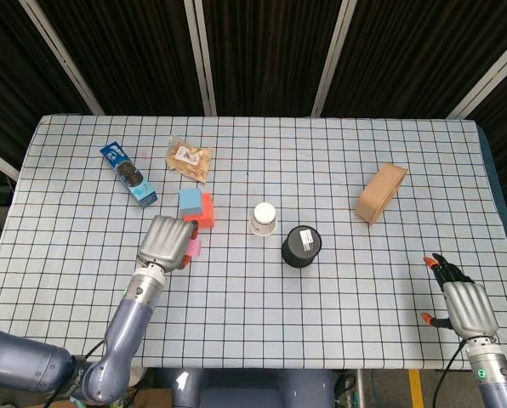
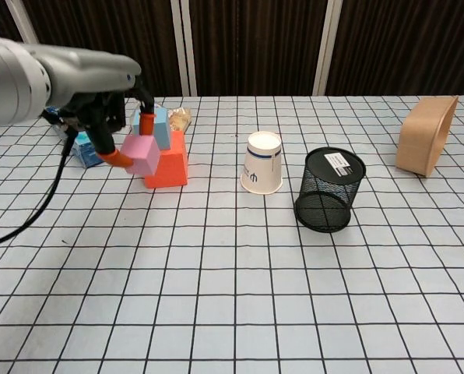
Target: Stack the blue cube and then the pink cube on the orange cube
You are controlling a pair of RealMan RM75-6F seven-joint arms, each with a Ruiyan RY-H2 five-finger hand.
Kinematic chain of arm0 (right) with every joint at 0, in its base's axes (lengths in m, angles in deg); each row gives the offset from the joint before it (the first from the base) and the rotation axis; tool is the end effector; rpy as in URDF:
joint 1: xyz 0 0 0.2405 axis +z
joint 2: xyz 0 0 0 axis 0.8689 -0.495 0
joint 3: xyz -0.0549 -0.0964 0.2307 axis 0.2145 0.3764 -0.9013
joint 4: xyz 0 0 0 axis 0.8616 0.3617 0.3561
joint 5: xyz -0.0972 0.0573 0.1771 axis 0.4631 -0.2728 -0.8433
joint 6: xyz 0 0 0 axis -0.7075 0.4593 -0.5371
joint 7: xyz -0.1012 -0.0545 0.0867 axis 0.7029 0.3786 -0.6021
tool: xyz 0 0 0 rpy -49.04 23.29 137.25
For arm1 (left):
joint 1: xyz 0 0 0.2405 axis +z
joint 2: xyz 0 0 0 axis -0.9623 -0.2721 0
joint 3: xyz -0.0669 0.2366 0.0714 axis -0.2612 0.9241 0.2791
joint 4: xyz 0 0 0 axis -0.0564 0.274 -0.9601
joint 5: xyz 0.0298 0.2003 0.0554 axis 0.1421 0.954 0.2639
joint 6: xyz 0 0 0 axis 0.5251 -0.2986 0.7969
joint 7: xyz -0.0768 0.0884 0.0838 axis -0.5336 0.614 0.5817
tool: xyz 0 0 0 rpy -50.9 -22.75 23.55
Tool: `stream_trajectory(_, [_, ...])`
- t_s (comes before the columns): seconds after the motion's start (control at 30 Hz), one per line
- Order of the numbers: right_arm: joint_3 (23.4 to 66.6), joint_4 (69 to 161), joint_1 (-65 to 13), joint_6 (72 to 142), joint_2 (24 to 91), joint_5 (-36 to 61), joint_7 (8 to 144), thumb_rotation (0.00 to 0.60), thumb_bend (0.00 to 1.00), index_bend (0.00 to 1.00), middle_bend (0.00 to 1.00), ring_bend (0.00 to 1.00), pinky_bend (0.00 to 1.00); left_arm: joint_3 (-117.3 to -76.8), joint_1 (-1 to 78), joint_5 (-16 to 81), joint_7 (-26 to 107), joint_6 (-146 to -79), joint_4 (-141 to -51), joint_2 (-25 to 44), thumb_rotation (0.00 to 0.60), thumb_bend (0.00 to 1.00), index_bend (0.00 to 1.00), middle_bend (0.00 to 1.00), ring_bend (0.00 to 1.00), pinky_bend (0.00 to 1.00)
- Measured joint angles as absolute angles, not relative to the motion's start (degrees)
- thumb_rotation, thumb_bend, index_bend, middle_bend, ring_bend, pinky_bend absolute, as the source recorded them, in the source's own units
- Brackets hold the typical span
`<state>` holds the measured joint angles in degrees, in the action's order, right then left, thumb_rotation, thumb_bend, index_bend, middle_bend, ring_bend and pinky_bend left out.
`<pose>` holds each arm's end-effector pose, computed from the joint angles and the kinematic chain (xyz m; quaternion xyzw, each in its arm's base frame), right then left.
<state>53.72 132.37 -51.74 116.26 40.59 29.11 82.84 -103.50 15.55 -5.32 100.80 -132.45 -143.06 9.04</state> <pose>-0.3255 -0.1932 0.1232 0.6322 -0.4364 0.3008 0.5651 -0.0455 0.3074 0.0370 -0.7372 -0.3481 -0.2663 0.5142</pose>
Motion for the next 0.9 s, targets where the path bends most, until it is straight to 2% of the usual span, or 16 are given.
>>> stream_trajectory(0.2, [53.73,132.17,-51.44,115.50,41.11,28.45,84.06,0.600,0.10,0.12,0.10,0.17,0.37,-109.51,12.67,-11.38,101.84,-132.54,-138.36,8.80,0.600,0.30,0.46,0.90,0.79,0.84])
stream_trajectory(0.3, [53.69,132.17,-51.48,115.58,41.19,28.21,84.33,0.600,0.10,0.12,0.10,0.17,0.37,-111.09,11.10,-14.21,102.72,-131.99,-134.48,9.32,0.600,0.30,0.46,0.90,0.79,0.84])
stream_trajectory(0.6, [53.40,131.77,-51.50,115.58,41.19,27.60,84.26,0.600,0.10,0.12,0.10,0.17,0.37,-114.64,9.24,-19.40,100.52,-126.37,-123.09,11.38,0.600,0.30,0.46,0.90,0.79,0.84])
stream_trajectory(0.9, [53.08,131.12,-51.10,114.61,41.76,26.25,85.23,0.600,0.10,0.12,0.10,0.17,0.37,-115.97,9.40,-21.77,97.30,-119.53,-119.21,10.22,0.600,0.30,0.46,0.90,0.79,0.84])
